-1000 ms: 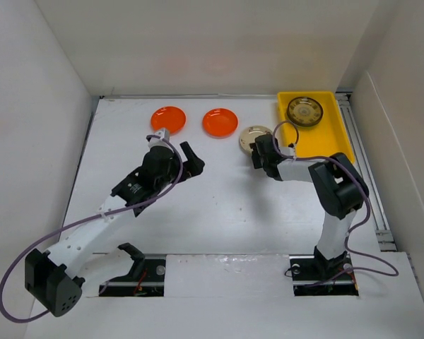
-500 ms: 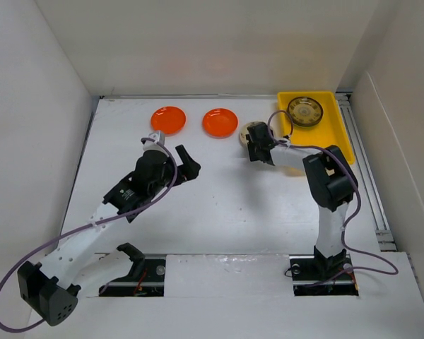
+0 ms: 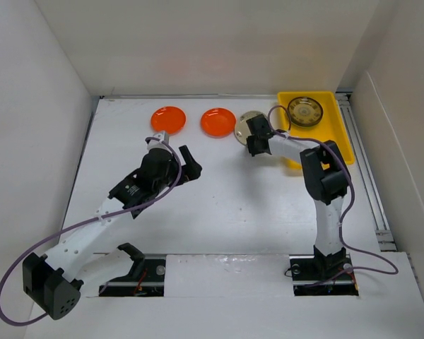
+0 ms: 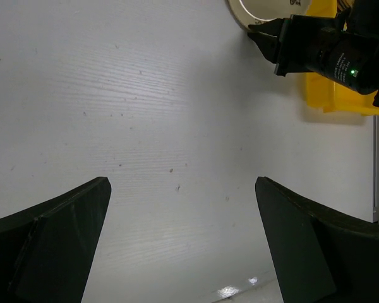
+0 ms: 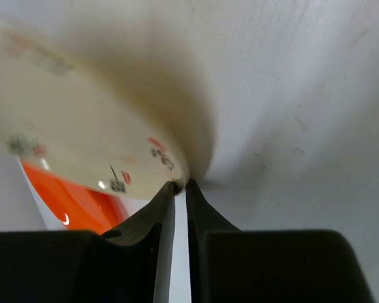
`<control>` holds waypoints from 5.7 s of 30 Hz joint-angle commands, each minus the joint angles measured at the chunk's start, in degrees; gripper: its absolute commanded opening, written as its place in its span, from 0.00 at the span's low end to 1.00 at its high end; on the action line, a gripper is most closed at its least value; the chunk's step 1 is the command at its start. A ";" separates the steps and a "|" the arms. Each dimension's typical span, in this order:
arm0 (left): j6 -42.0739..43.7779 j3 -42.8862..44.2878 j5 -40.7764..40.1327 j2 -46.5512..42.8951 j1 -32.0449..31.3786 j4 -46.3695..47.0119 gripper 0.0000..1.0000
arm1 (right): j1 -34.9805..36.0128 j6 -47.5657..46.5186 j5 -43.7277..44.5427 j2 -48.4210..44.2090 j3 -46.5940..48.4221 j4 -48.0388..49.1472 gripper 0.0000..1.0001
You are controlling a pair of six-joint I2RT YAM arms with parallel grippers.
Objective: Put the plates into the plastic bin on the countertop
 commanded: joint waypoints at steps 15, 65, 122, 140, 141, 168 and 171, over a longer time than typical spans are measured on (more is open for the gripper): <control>1.27 3.36 -3.30 -2.93 -0.05 -1.90 1.00 | -3.35 -1.45 -3.75 3.99 7.17 -10.81 0.31; 0.74 2.74 -0.94 7.44 -0.05 8.38 1.00 | -33.32 -22.72 -19.74 -11.85 0.75 9.23 0.00; -15.60 42.73 3.90 70.37 33.79 8.38 0.03 | -10.91 -37.23 -47.52 -55.43 -42.13 27.60 0.90; -6.47 16.21 7.23 29.09 23.87 13.82 0.00 | -0.36 -54.19 -53.14 -39.09 -24.75 29.44 0.89; -5.42 14.71 8.98 25.76 22.73 15.57 0.00 | -1.23 -54.19 -53.14 -38.21 -23.78 29.45 0.89; -2.95 5.20 16.39 18.69 12.52 20.51 1.00 | -18.69 -42.43 -30.50 -25.37 -16.92 29.47 0.00; -2.95 6.43 15.24 23.43 12.52 19.89 1.00 | -25.22 -35.75 -22.77 -22.13 -15.43 27.52 0.00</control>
